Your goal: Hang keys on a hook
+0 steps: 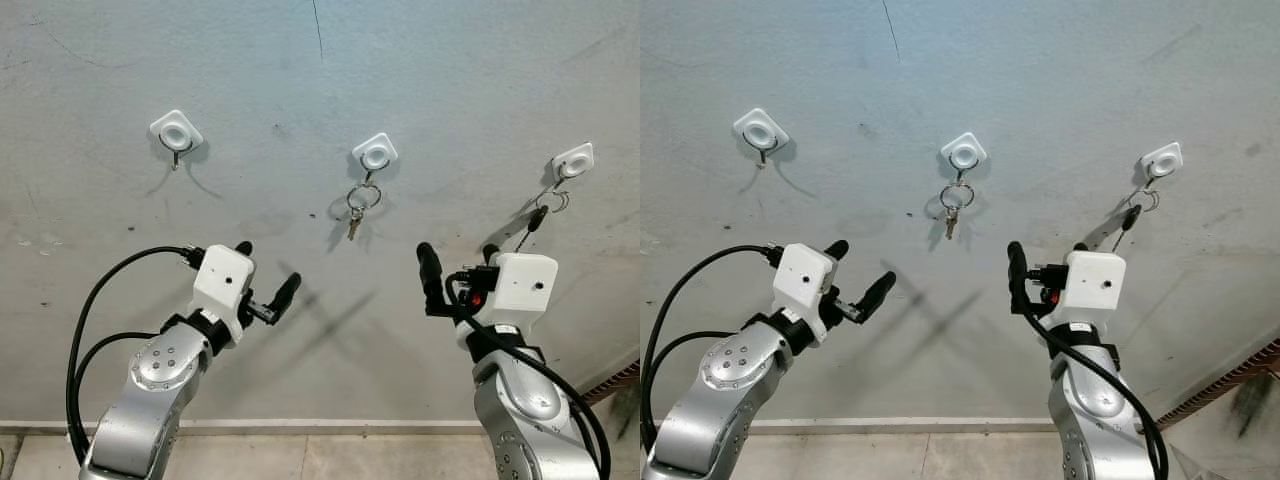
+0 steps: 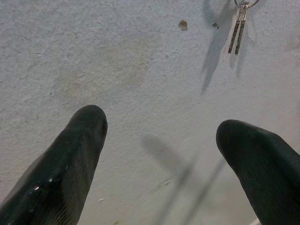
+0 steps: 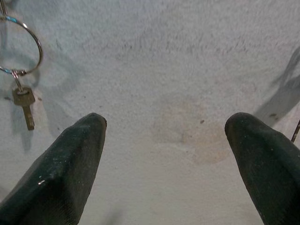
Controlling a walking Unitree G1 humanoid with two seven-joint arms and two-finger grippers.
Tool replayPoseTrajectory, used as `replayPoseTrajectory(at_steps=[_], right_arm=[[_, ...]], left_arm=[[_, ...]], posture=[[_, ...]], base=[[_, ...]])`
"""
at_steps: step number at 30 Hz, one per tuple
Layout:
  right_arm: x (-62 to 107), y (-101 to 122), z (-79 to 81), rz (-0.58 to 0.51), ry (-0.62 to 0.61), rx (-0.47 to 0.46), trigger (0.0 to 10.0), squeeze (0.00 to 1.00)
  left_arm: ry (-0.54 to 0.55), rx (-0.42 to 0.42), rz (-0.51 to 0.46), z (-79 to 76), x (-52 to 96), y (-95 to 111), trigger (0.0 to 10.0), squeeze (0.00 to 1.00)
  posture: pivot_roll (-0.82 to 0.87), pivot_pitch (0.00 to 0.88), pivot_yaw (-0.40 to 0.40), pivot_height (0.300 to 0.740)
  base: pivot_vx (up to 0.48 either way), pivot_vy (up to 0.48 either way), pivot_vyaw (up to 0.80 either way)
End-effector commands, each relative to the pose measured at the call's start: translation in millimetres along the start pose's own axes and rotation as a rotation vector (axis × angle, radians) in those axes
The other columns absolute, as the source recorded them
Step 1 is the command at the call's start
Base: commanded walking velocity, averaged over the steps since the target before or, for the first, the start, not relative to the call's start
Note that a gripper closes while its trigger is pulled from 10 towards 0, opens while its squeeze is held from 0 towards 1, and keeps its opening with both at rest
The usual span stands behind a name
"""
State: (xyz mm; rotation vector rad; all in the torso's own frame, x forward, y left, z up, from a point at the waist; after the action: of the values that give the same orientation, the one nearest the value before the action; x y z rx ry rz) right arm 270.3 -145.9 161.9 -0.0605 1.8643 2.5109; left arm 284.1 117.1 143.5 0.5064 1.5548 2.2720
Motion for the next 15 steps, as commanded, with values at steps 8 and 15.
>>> replayPoseTrajectory(at_steps=[8,15], right_arm=[[-3.7,0.9,0.9,-0.009,0.000,0.000,10.0,0.00],[-3.9,1.0,1.9,-0.008,0.006,0.001,10.0,0.00]], left_arm=[[-0.004,-0.008,0.010,0.9,0.1,0.3,10.0,0.00],[-0.007,-0.006,0.012,0.4,-0.4,0.5,10.0,0.00]], posture=[[0.13,0.000,-0.071,0.740],[0.12,0.000,-0.070,0.740]], base=[[-0.263,0.000,0.00],[-0.340,0.000,0.00]])
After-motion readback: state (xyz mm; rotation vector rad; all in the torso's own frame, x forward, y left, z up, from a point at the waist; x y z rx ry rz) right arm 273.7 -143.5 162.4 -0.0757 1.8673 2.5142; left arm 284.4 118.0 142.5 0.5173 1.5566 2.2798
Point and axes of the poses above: a point about 5 cm out from each wrist's last joint towards the gripper, its own x axis pointing back from the gripper into the wrist, its own y axis along the axis of the wrist's last joint, z = x × y, the point moved 3 cm from there along -x, pointing out of the wrist towards the gripper, and after that the axes turned 12 degrees about -x, right-handed, at the moved point
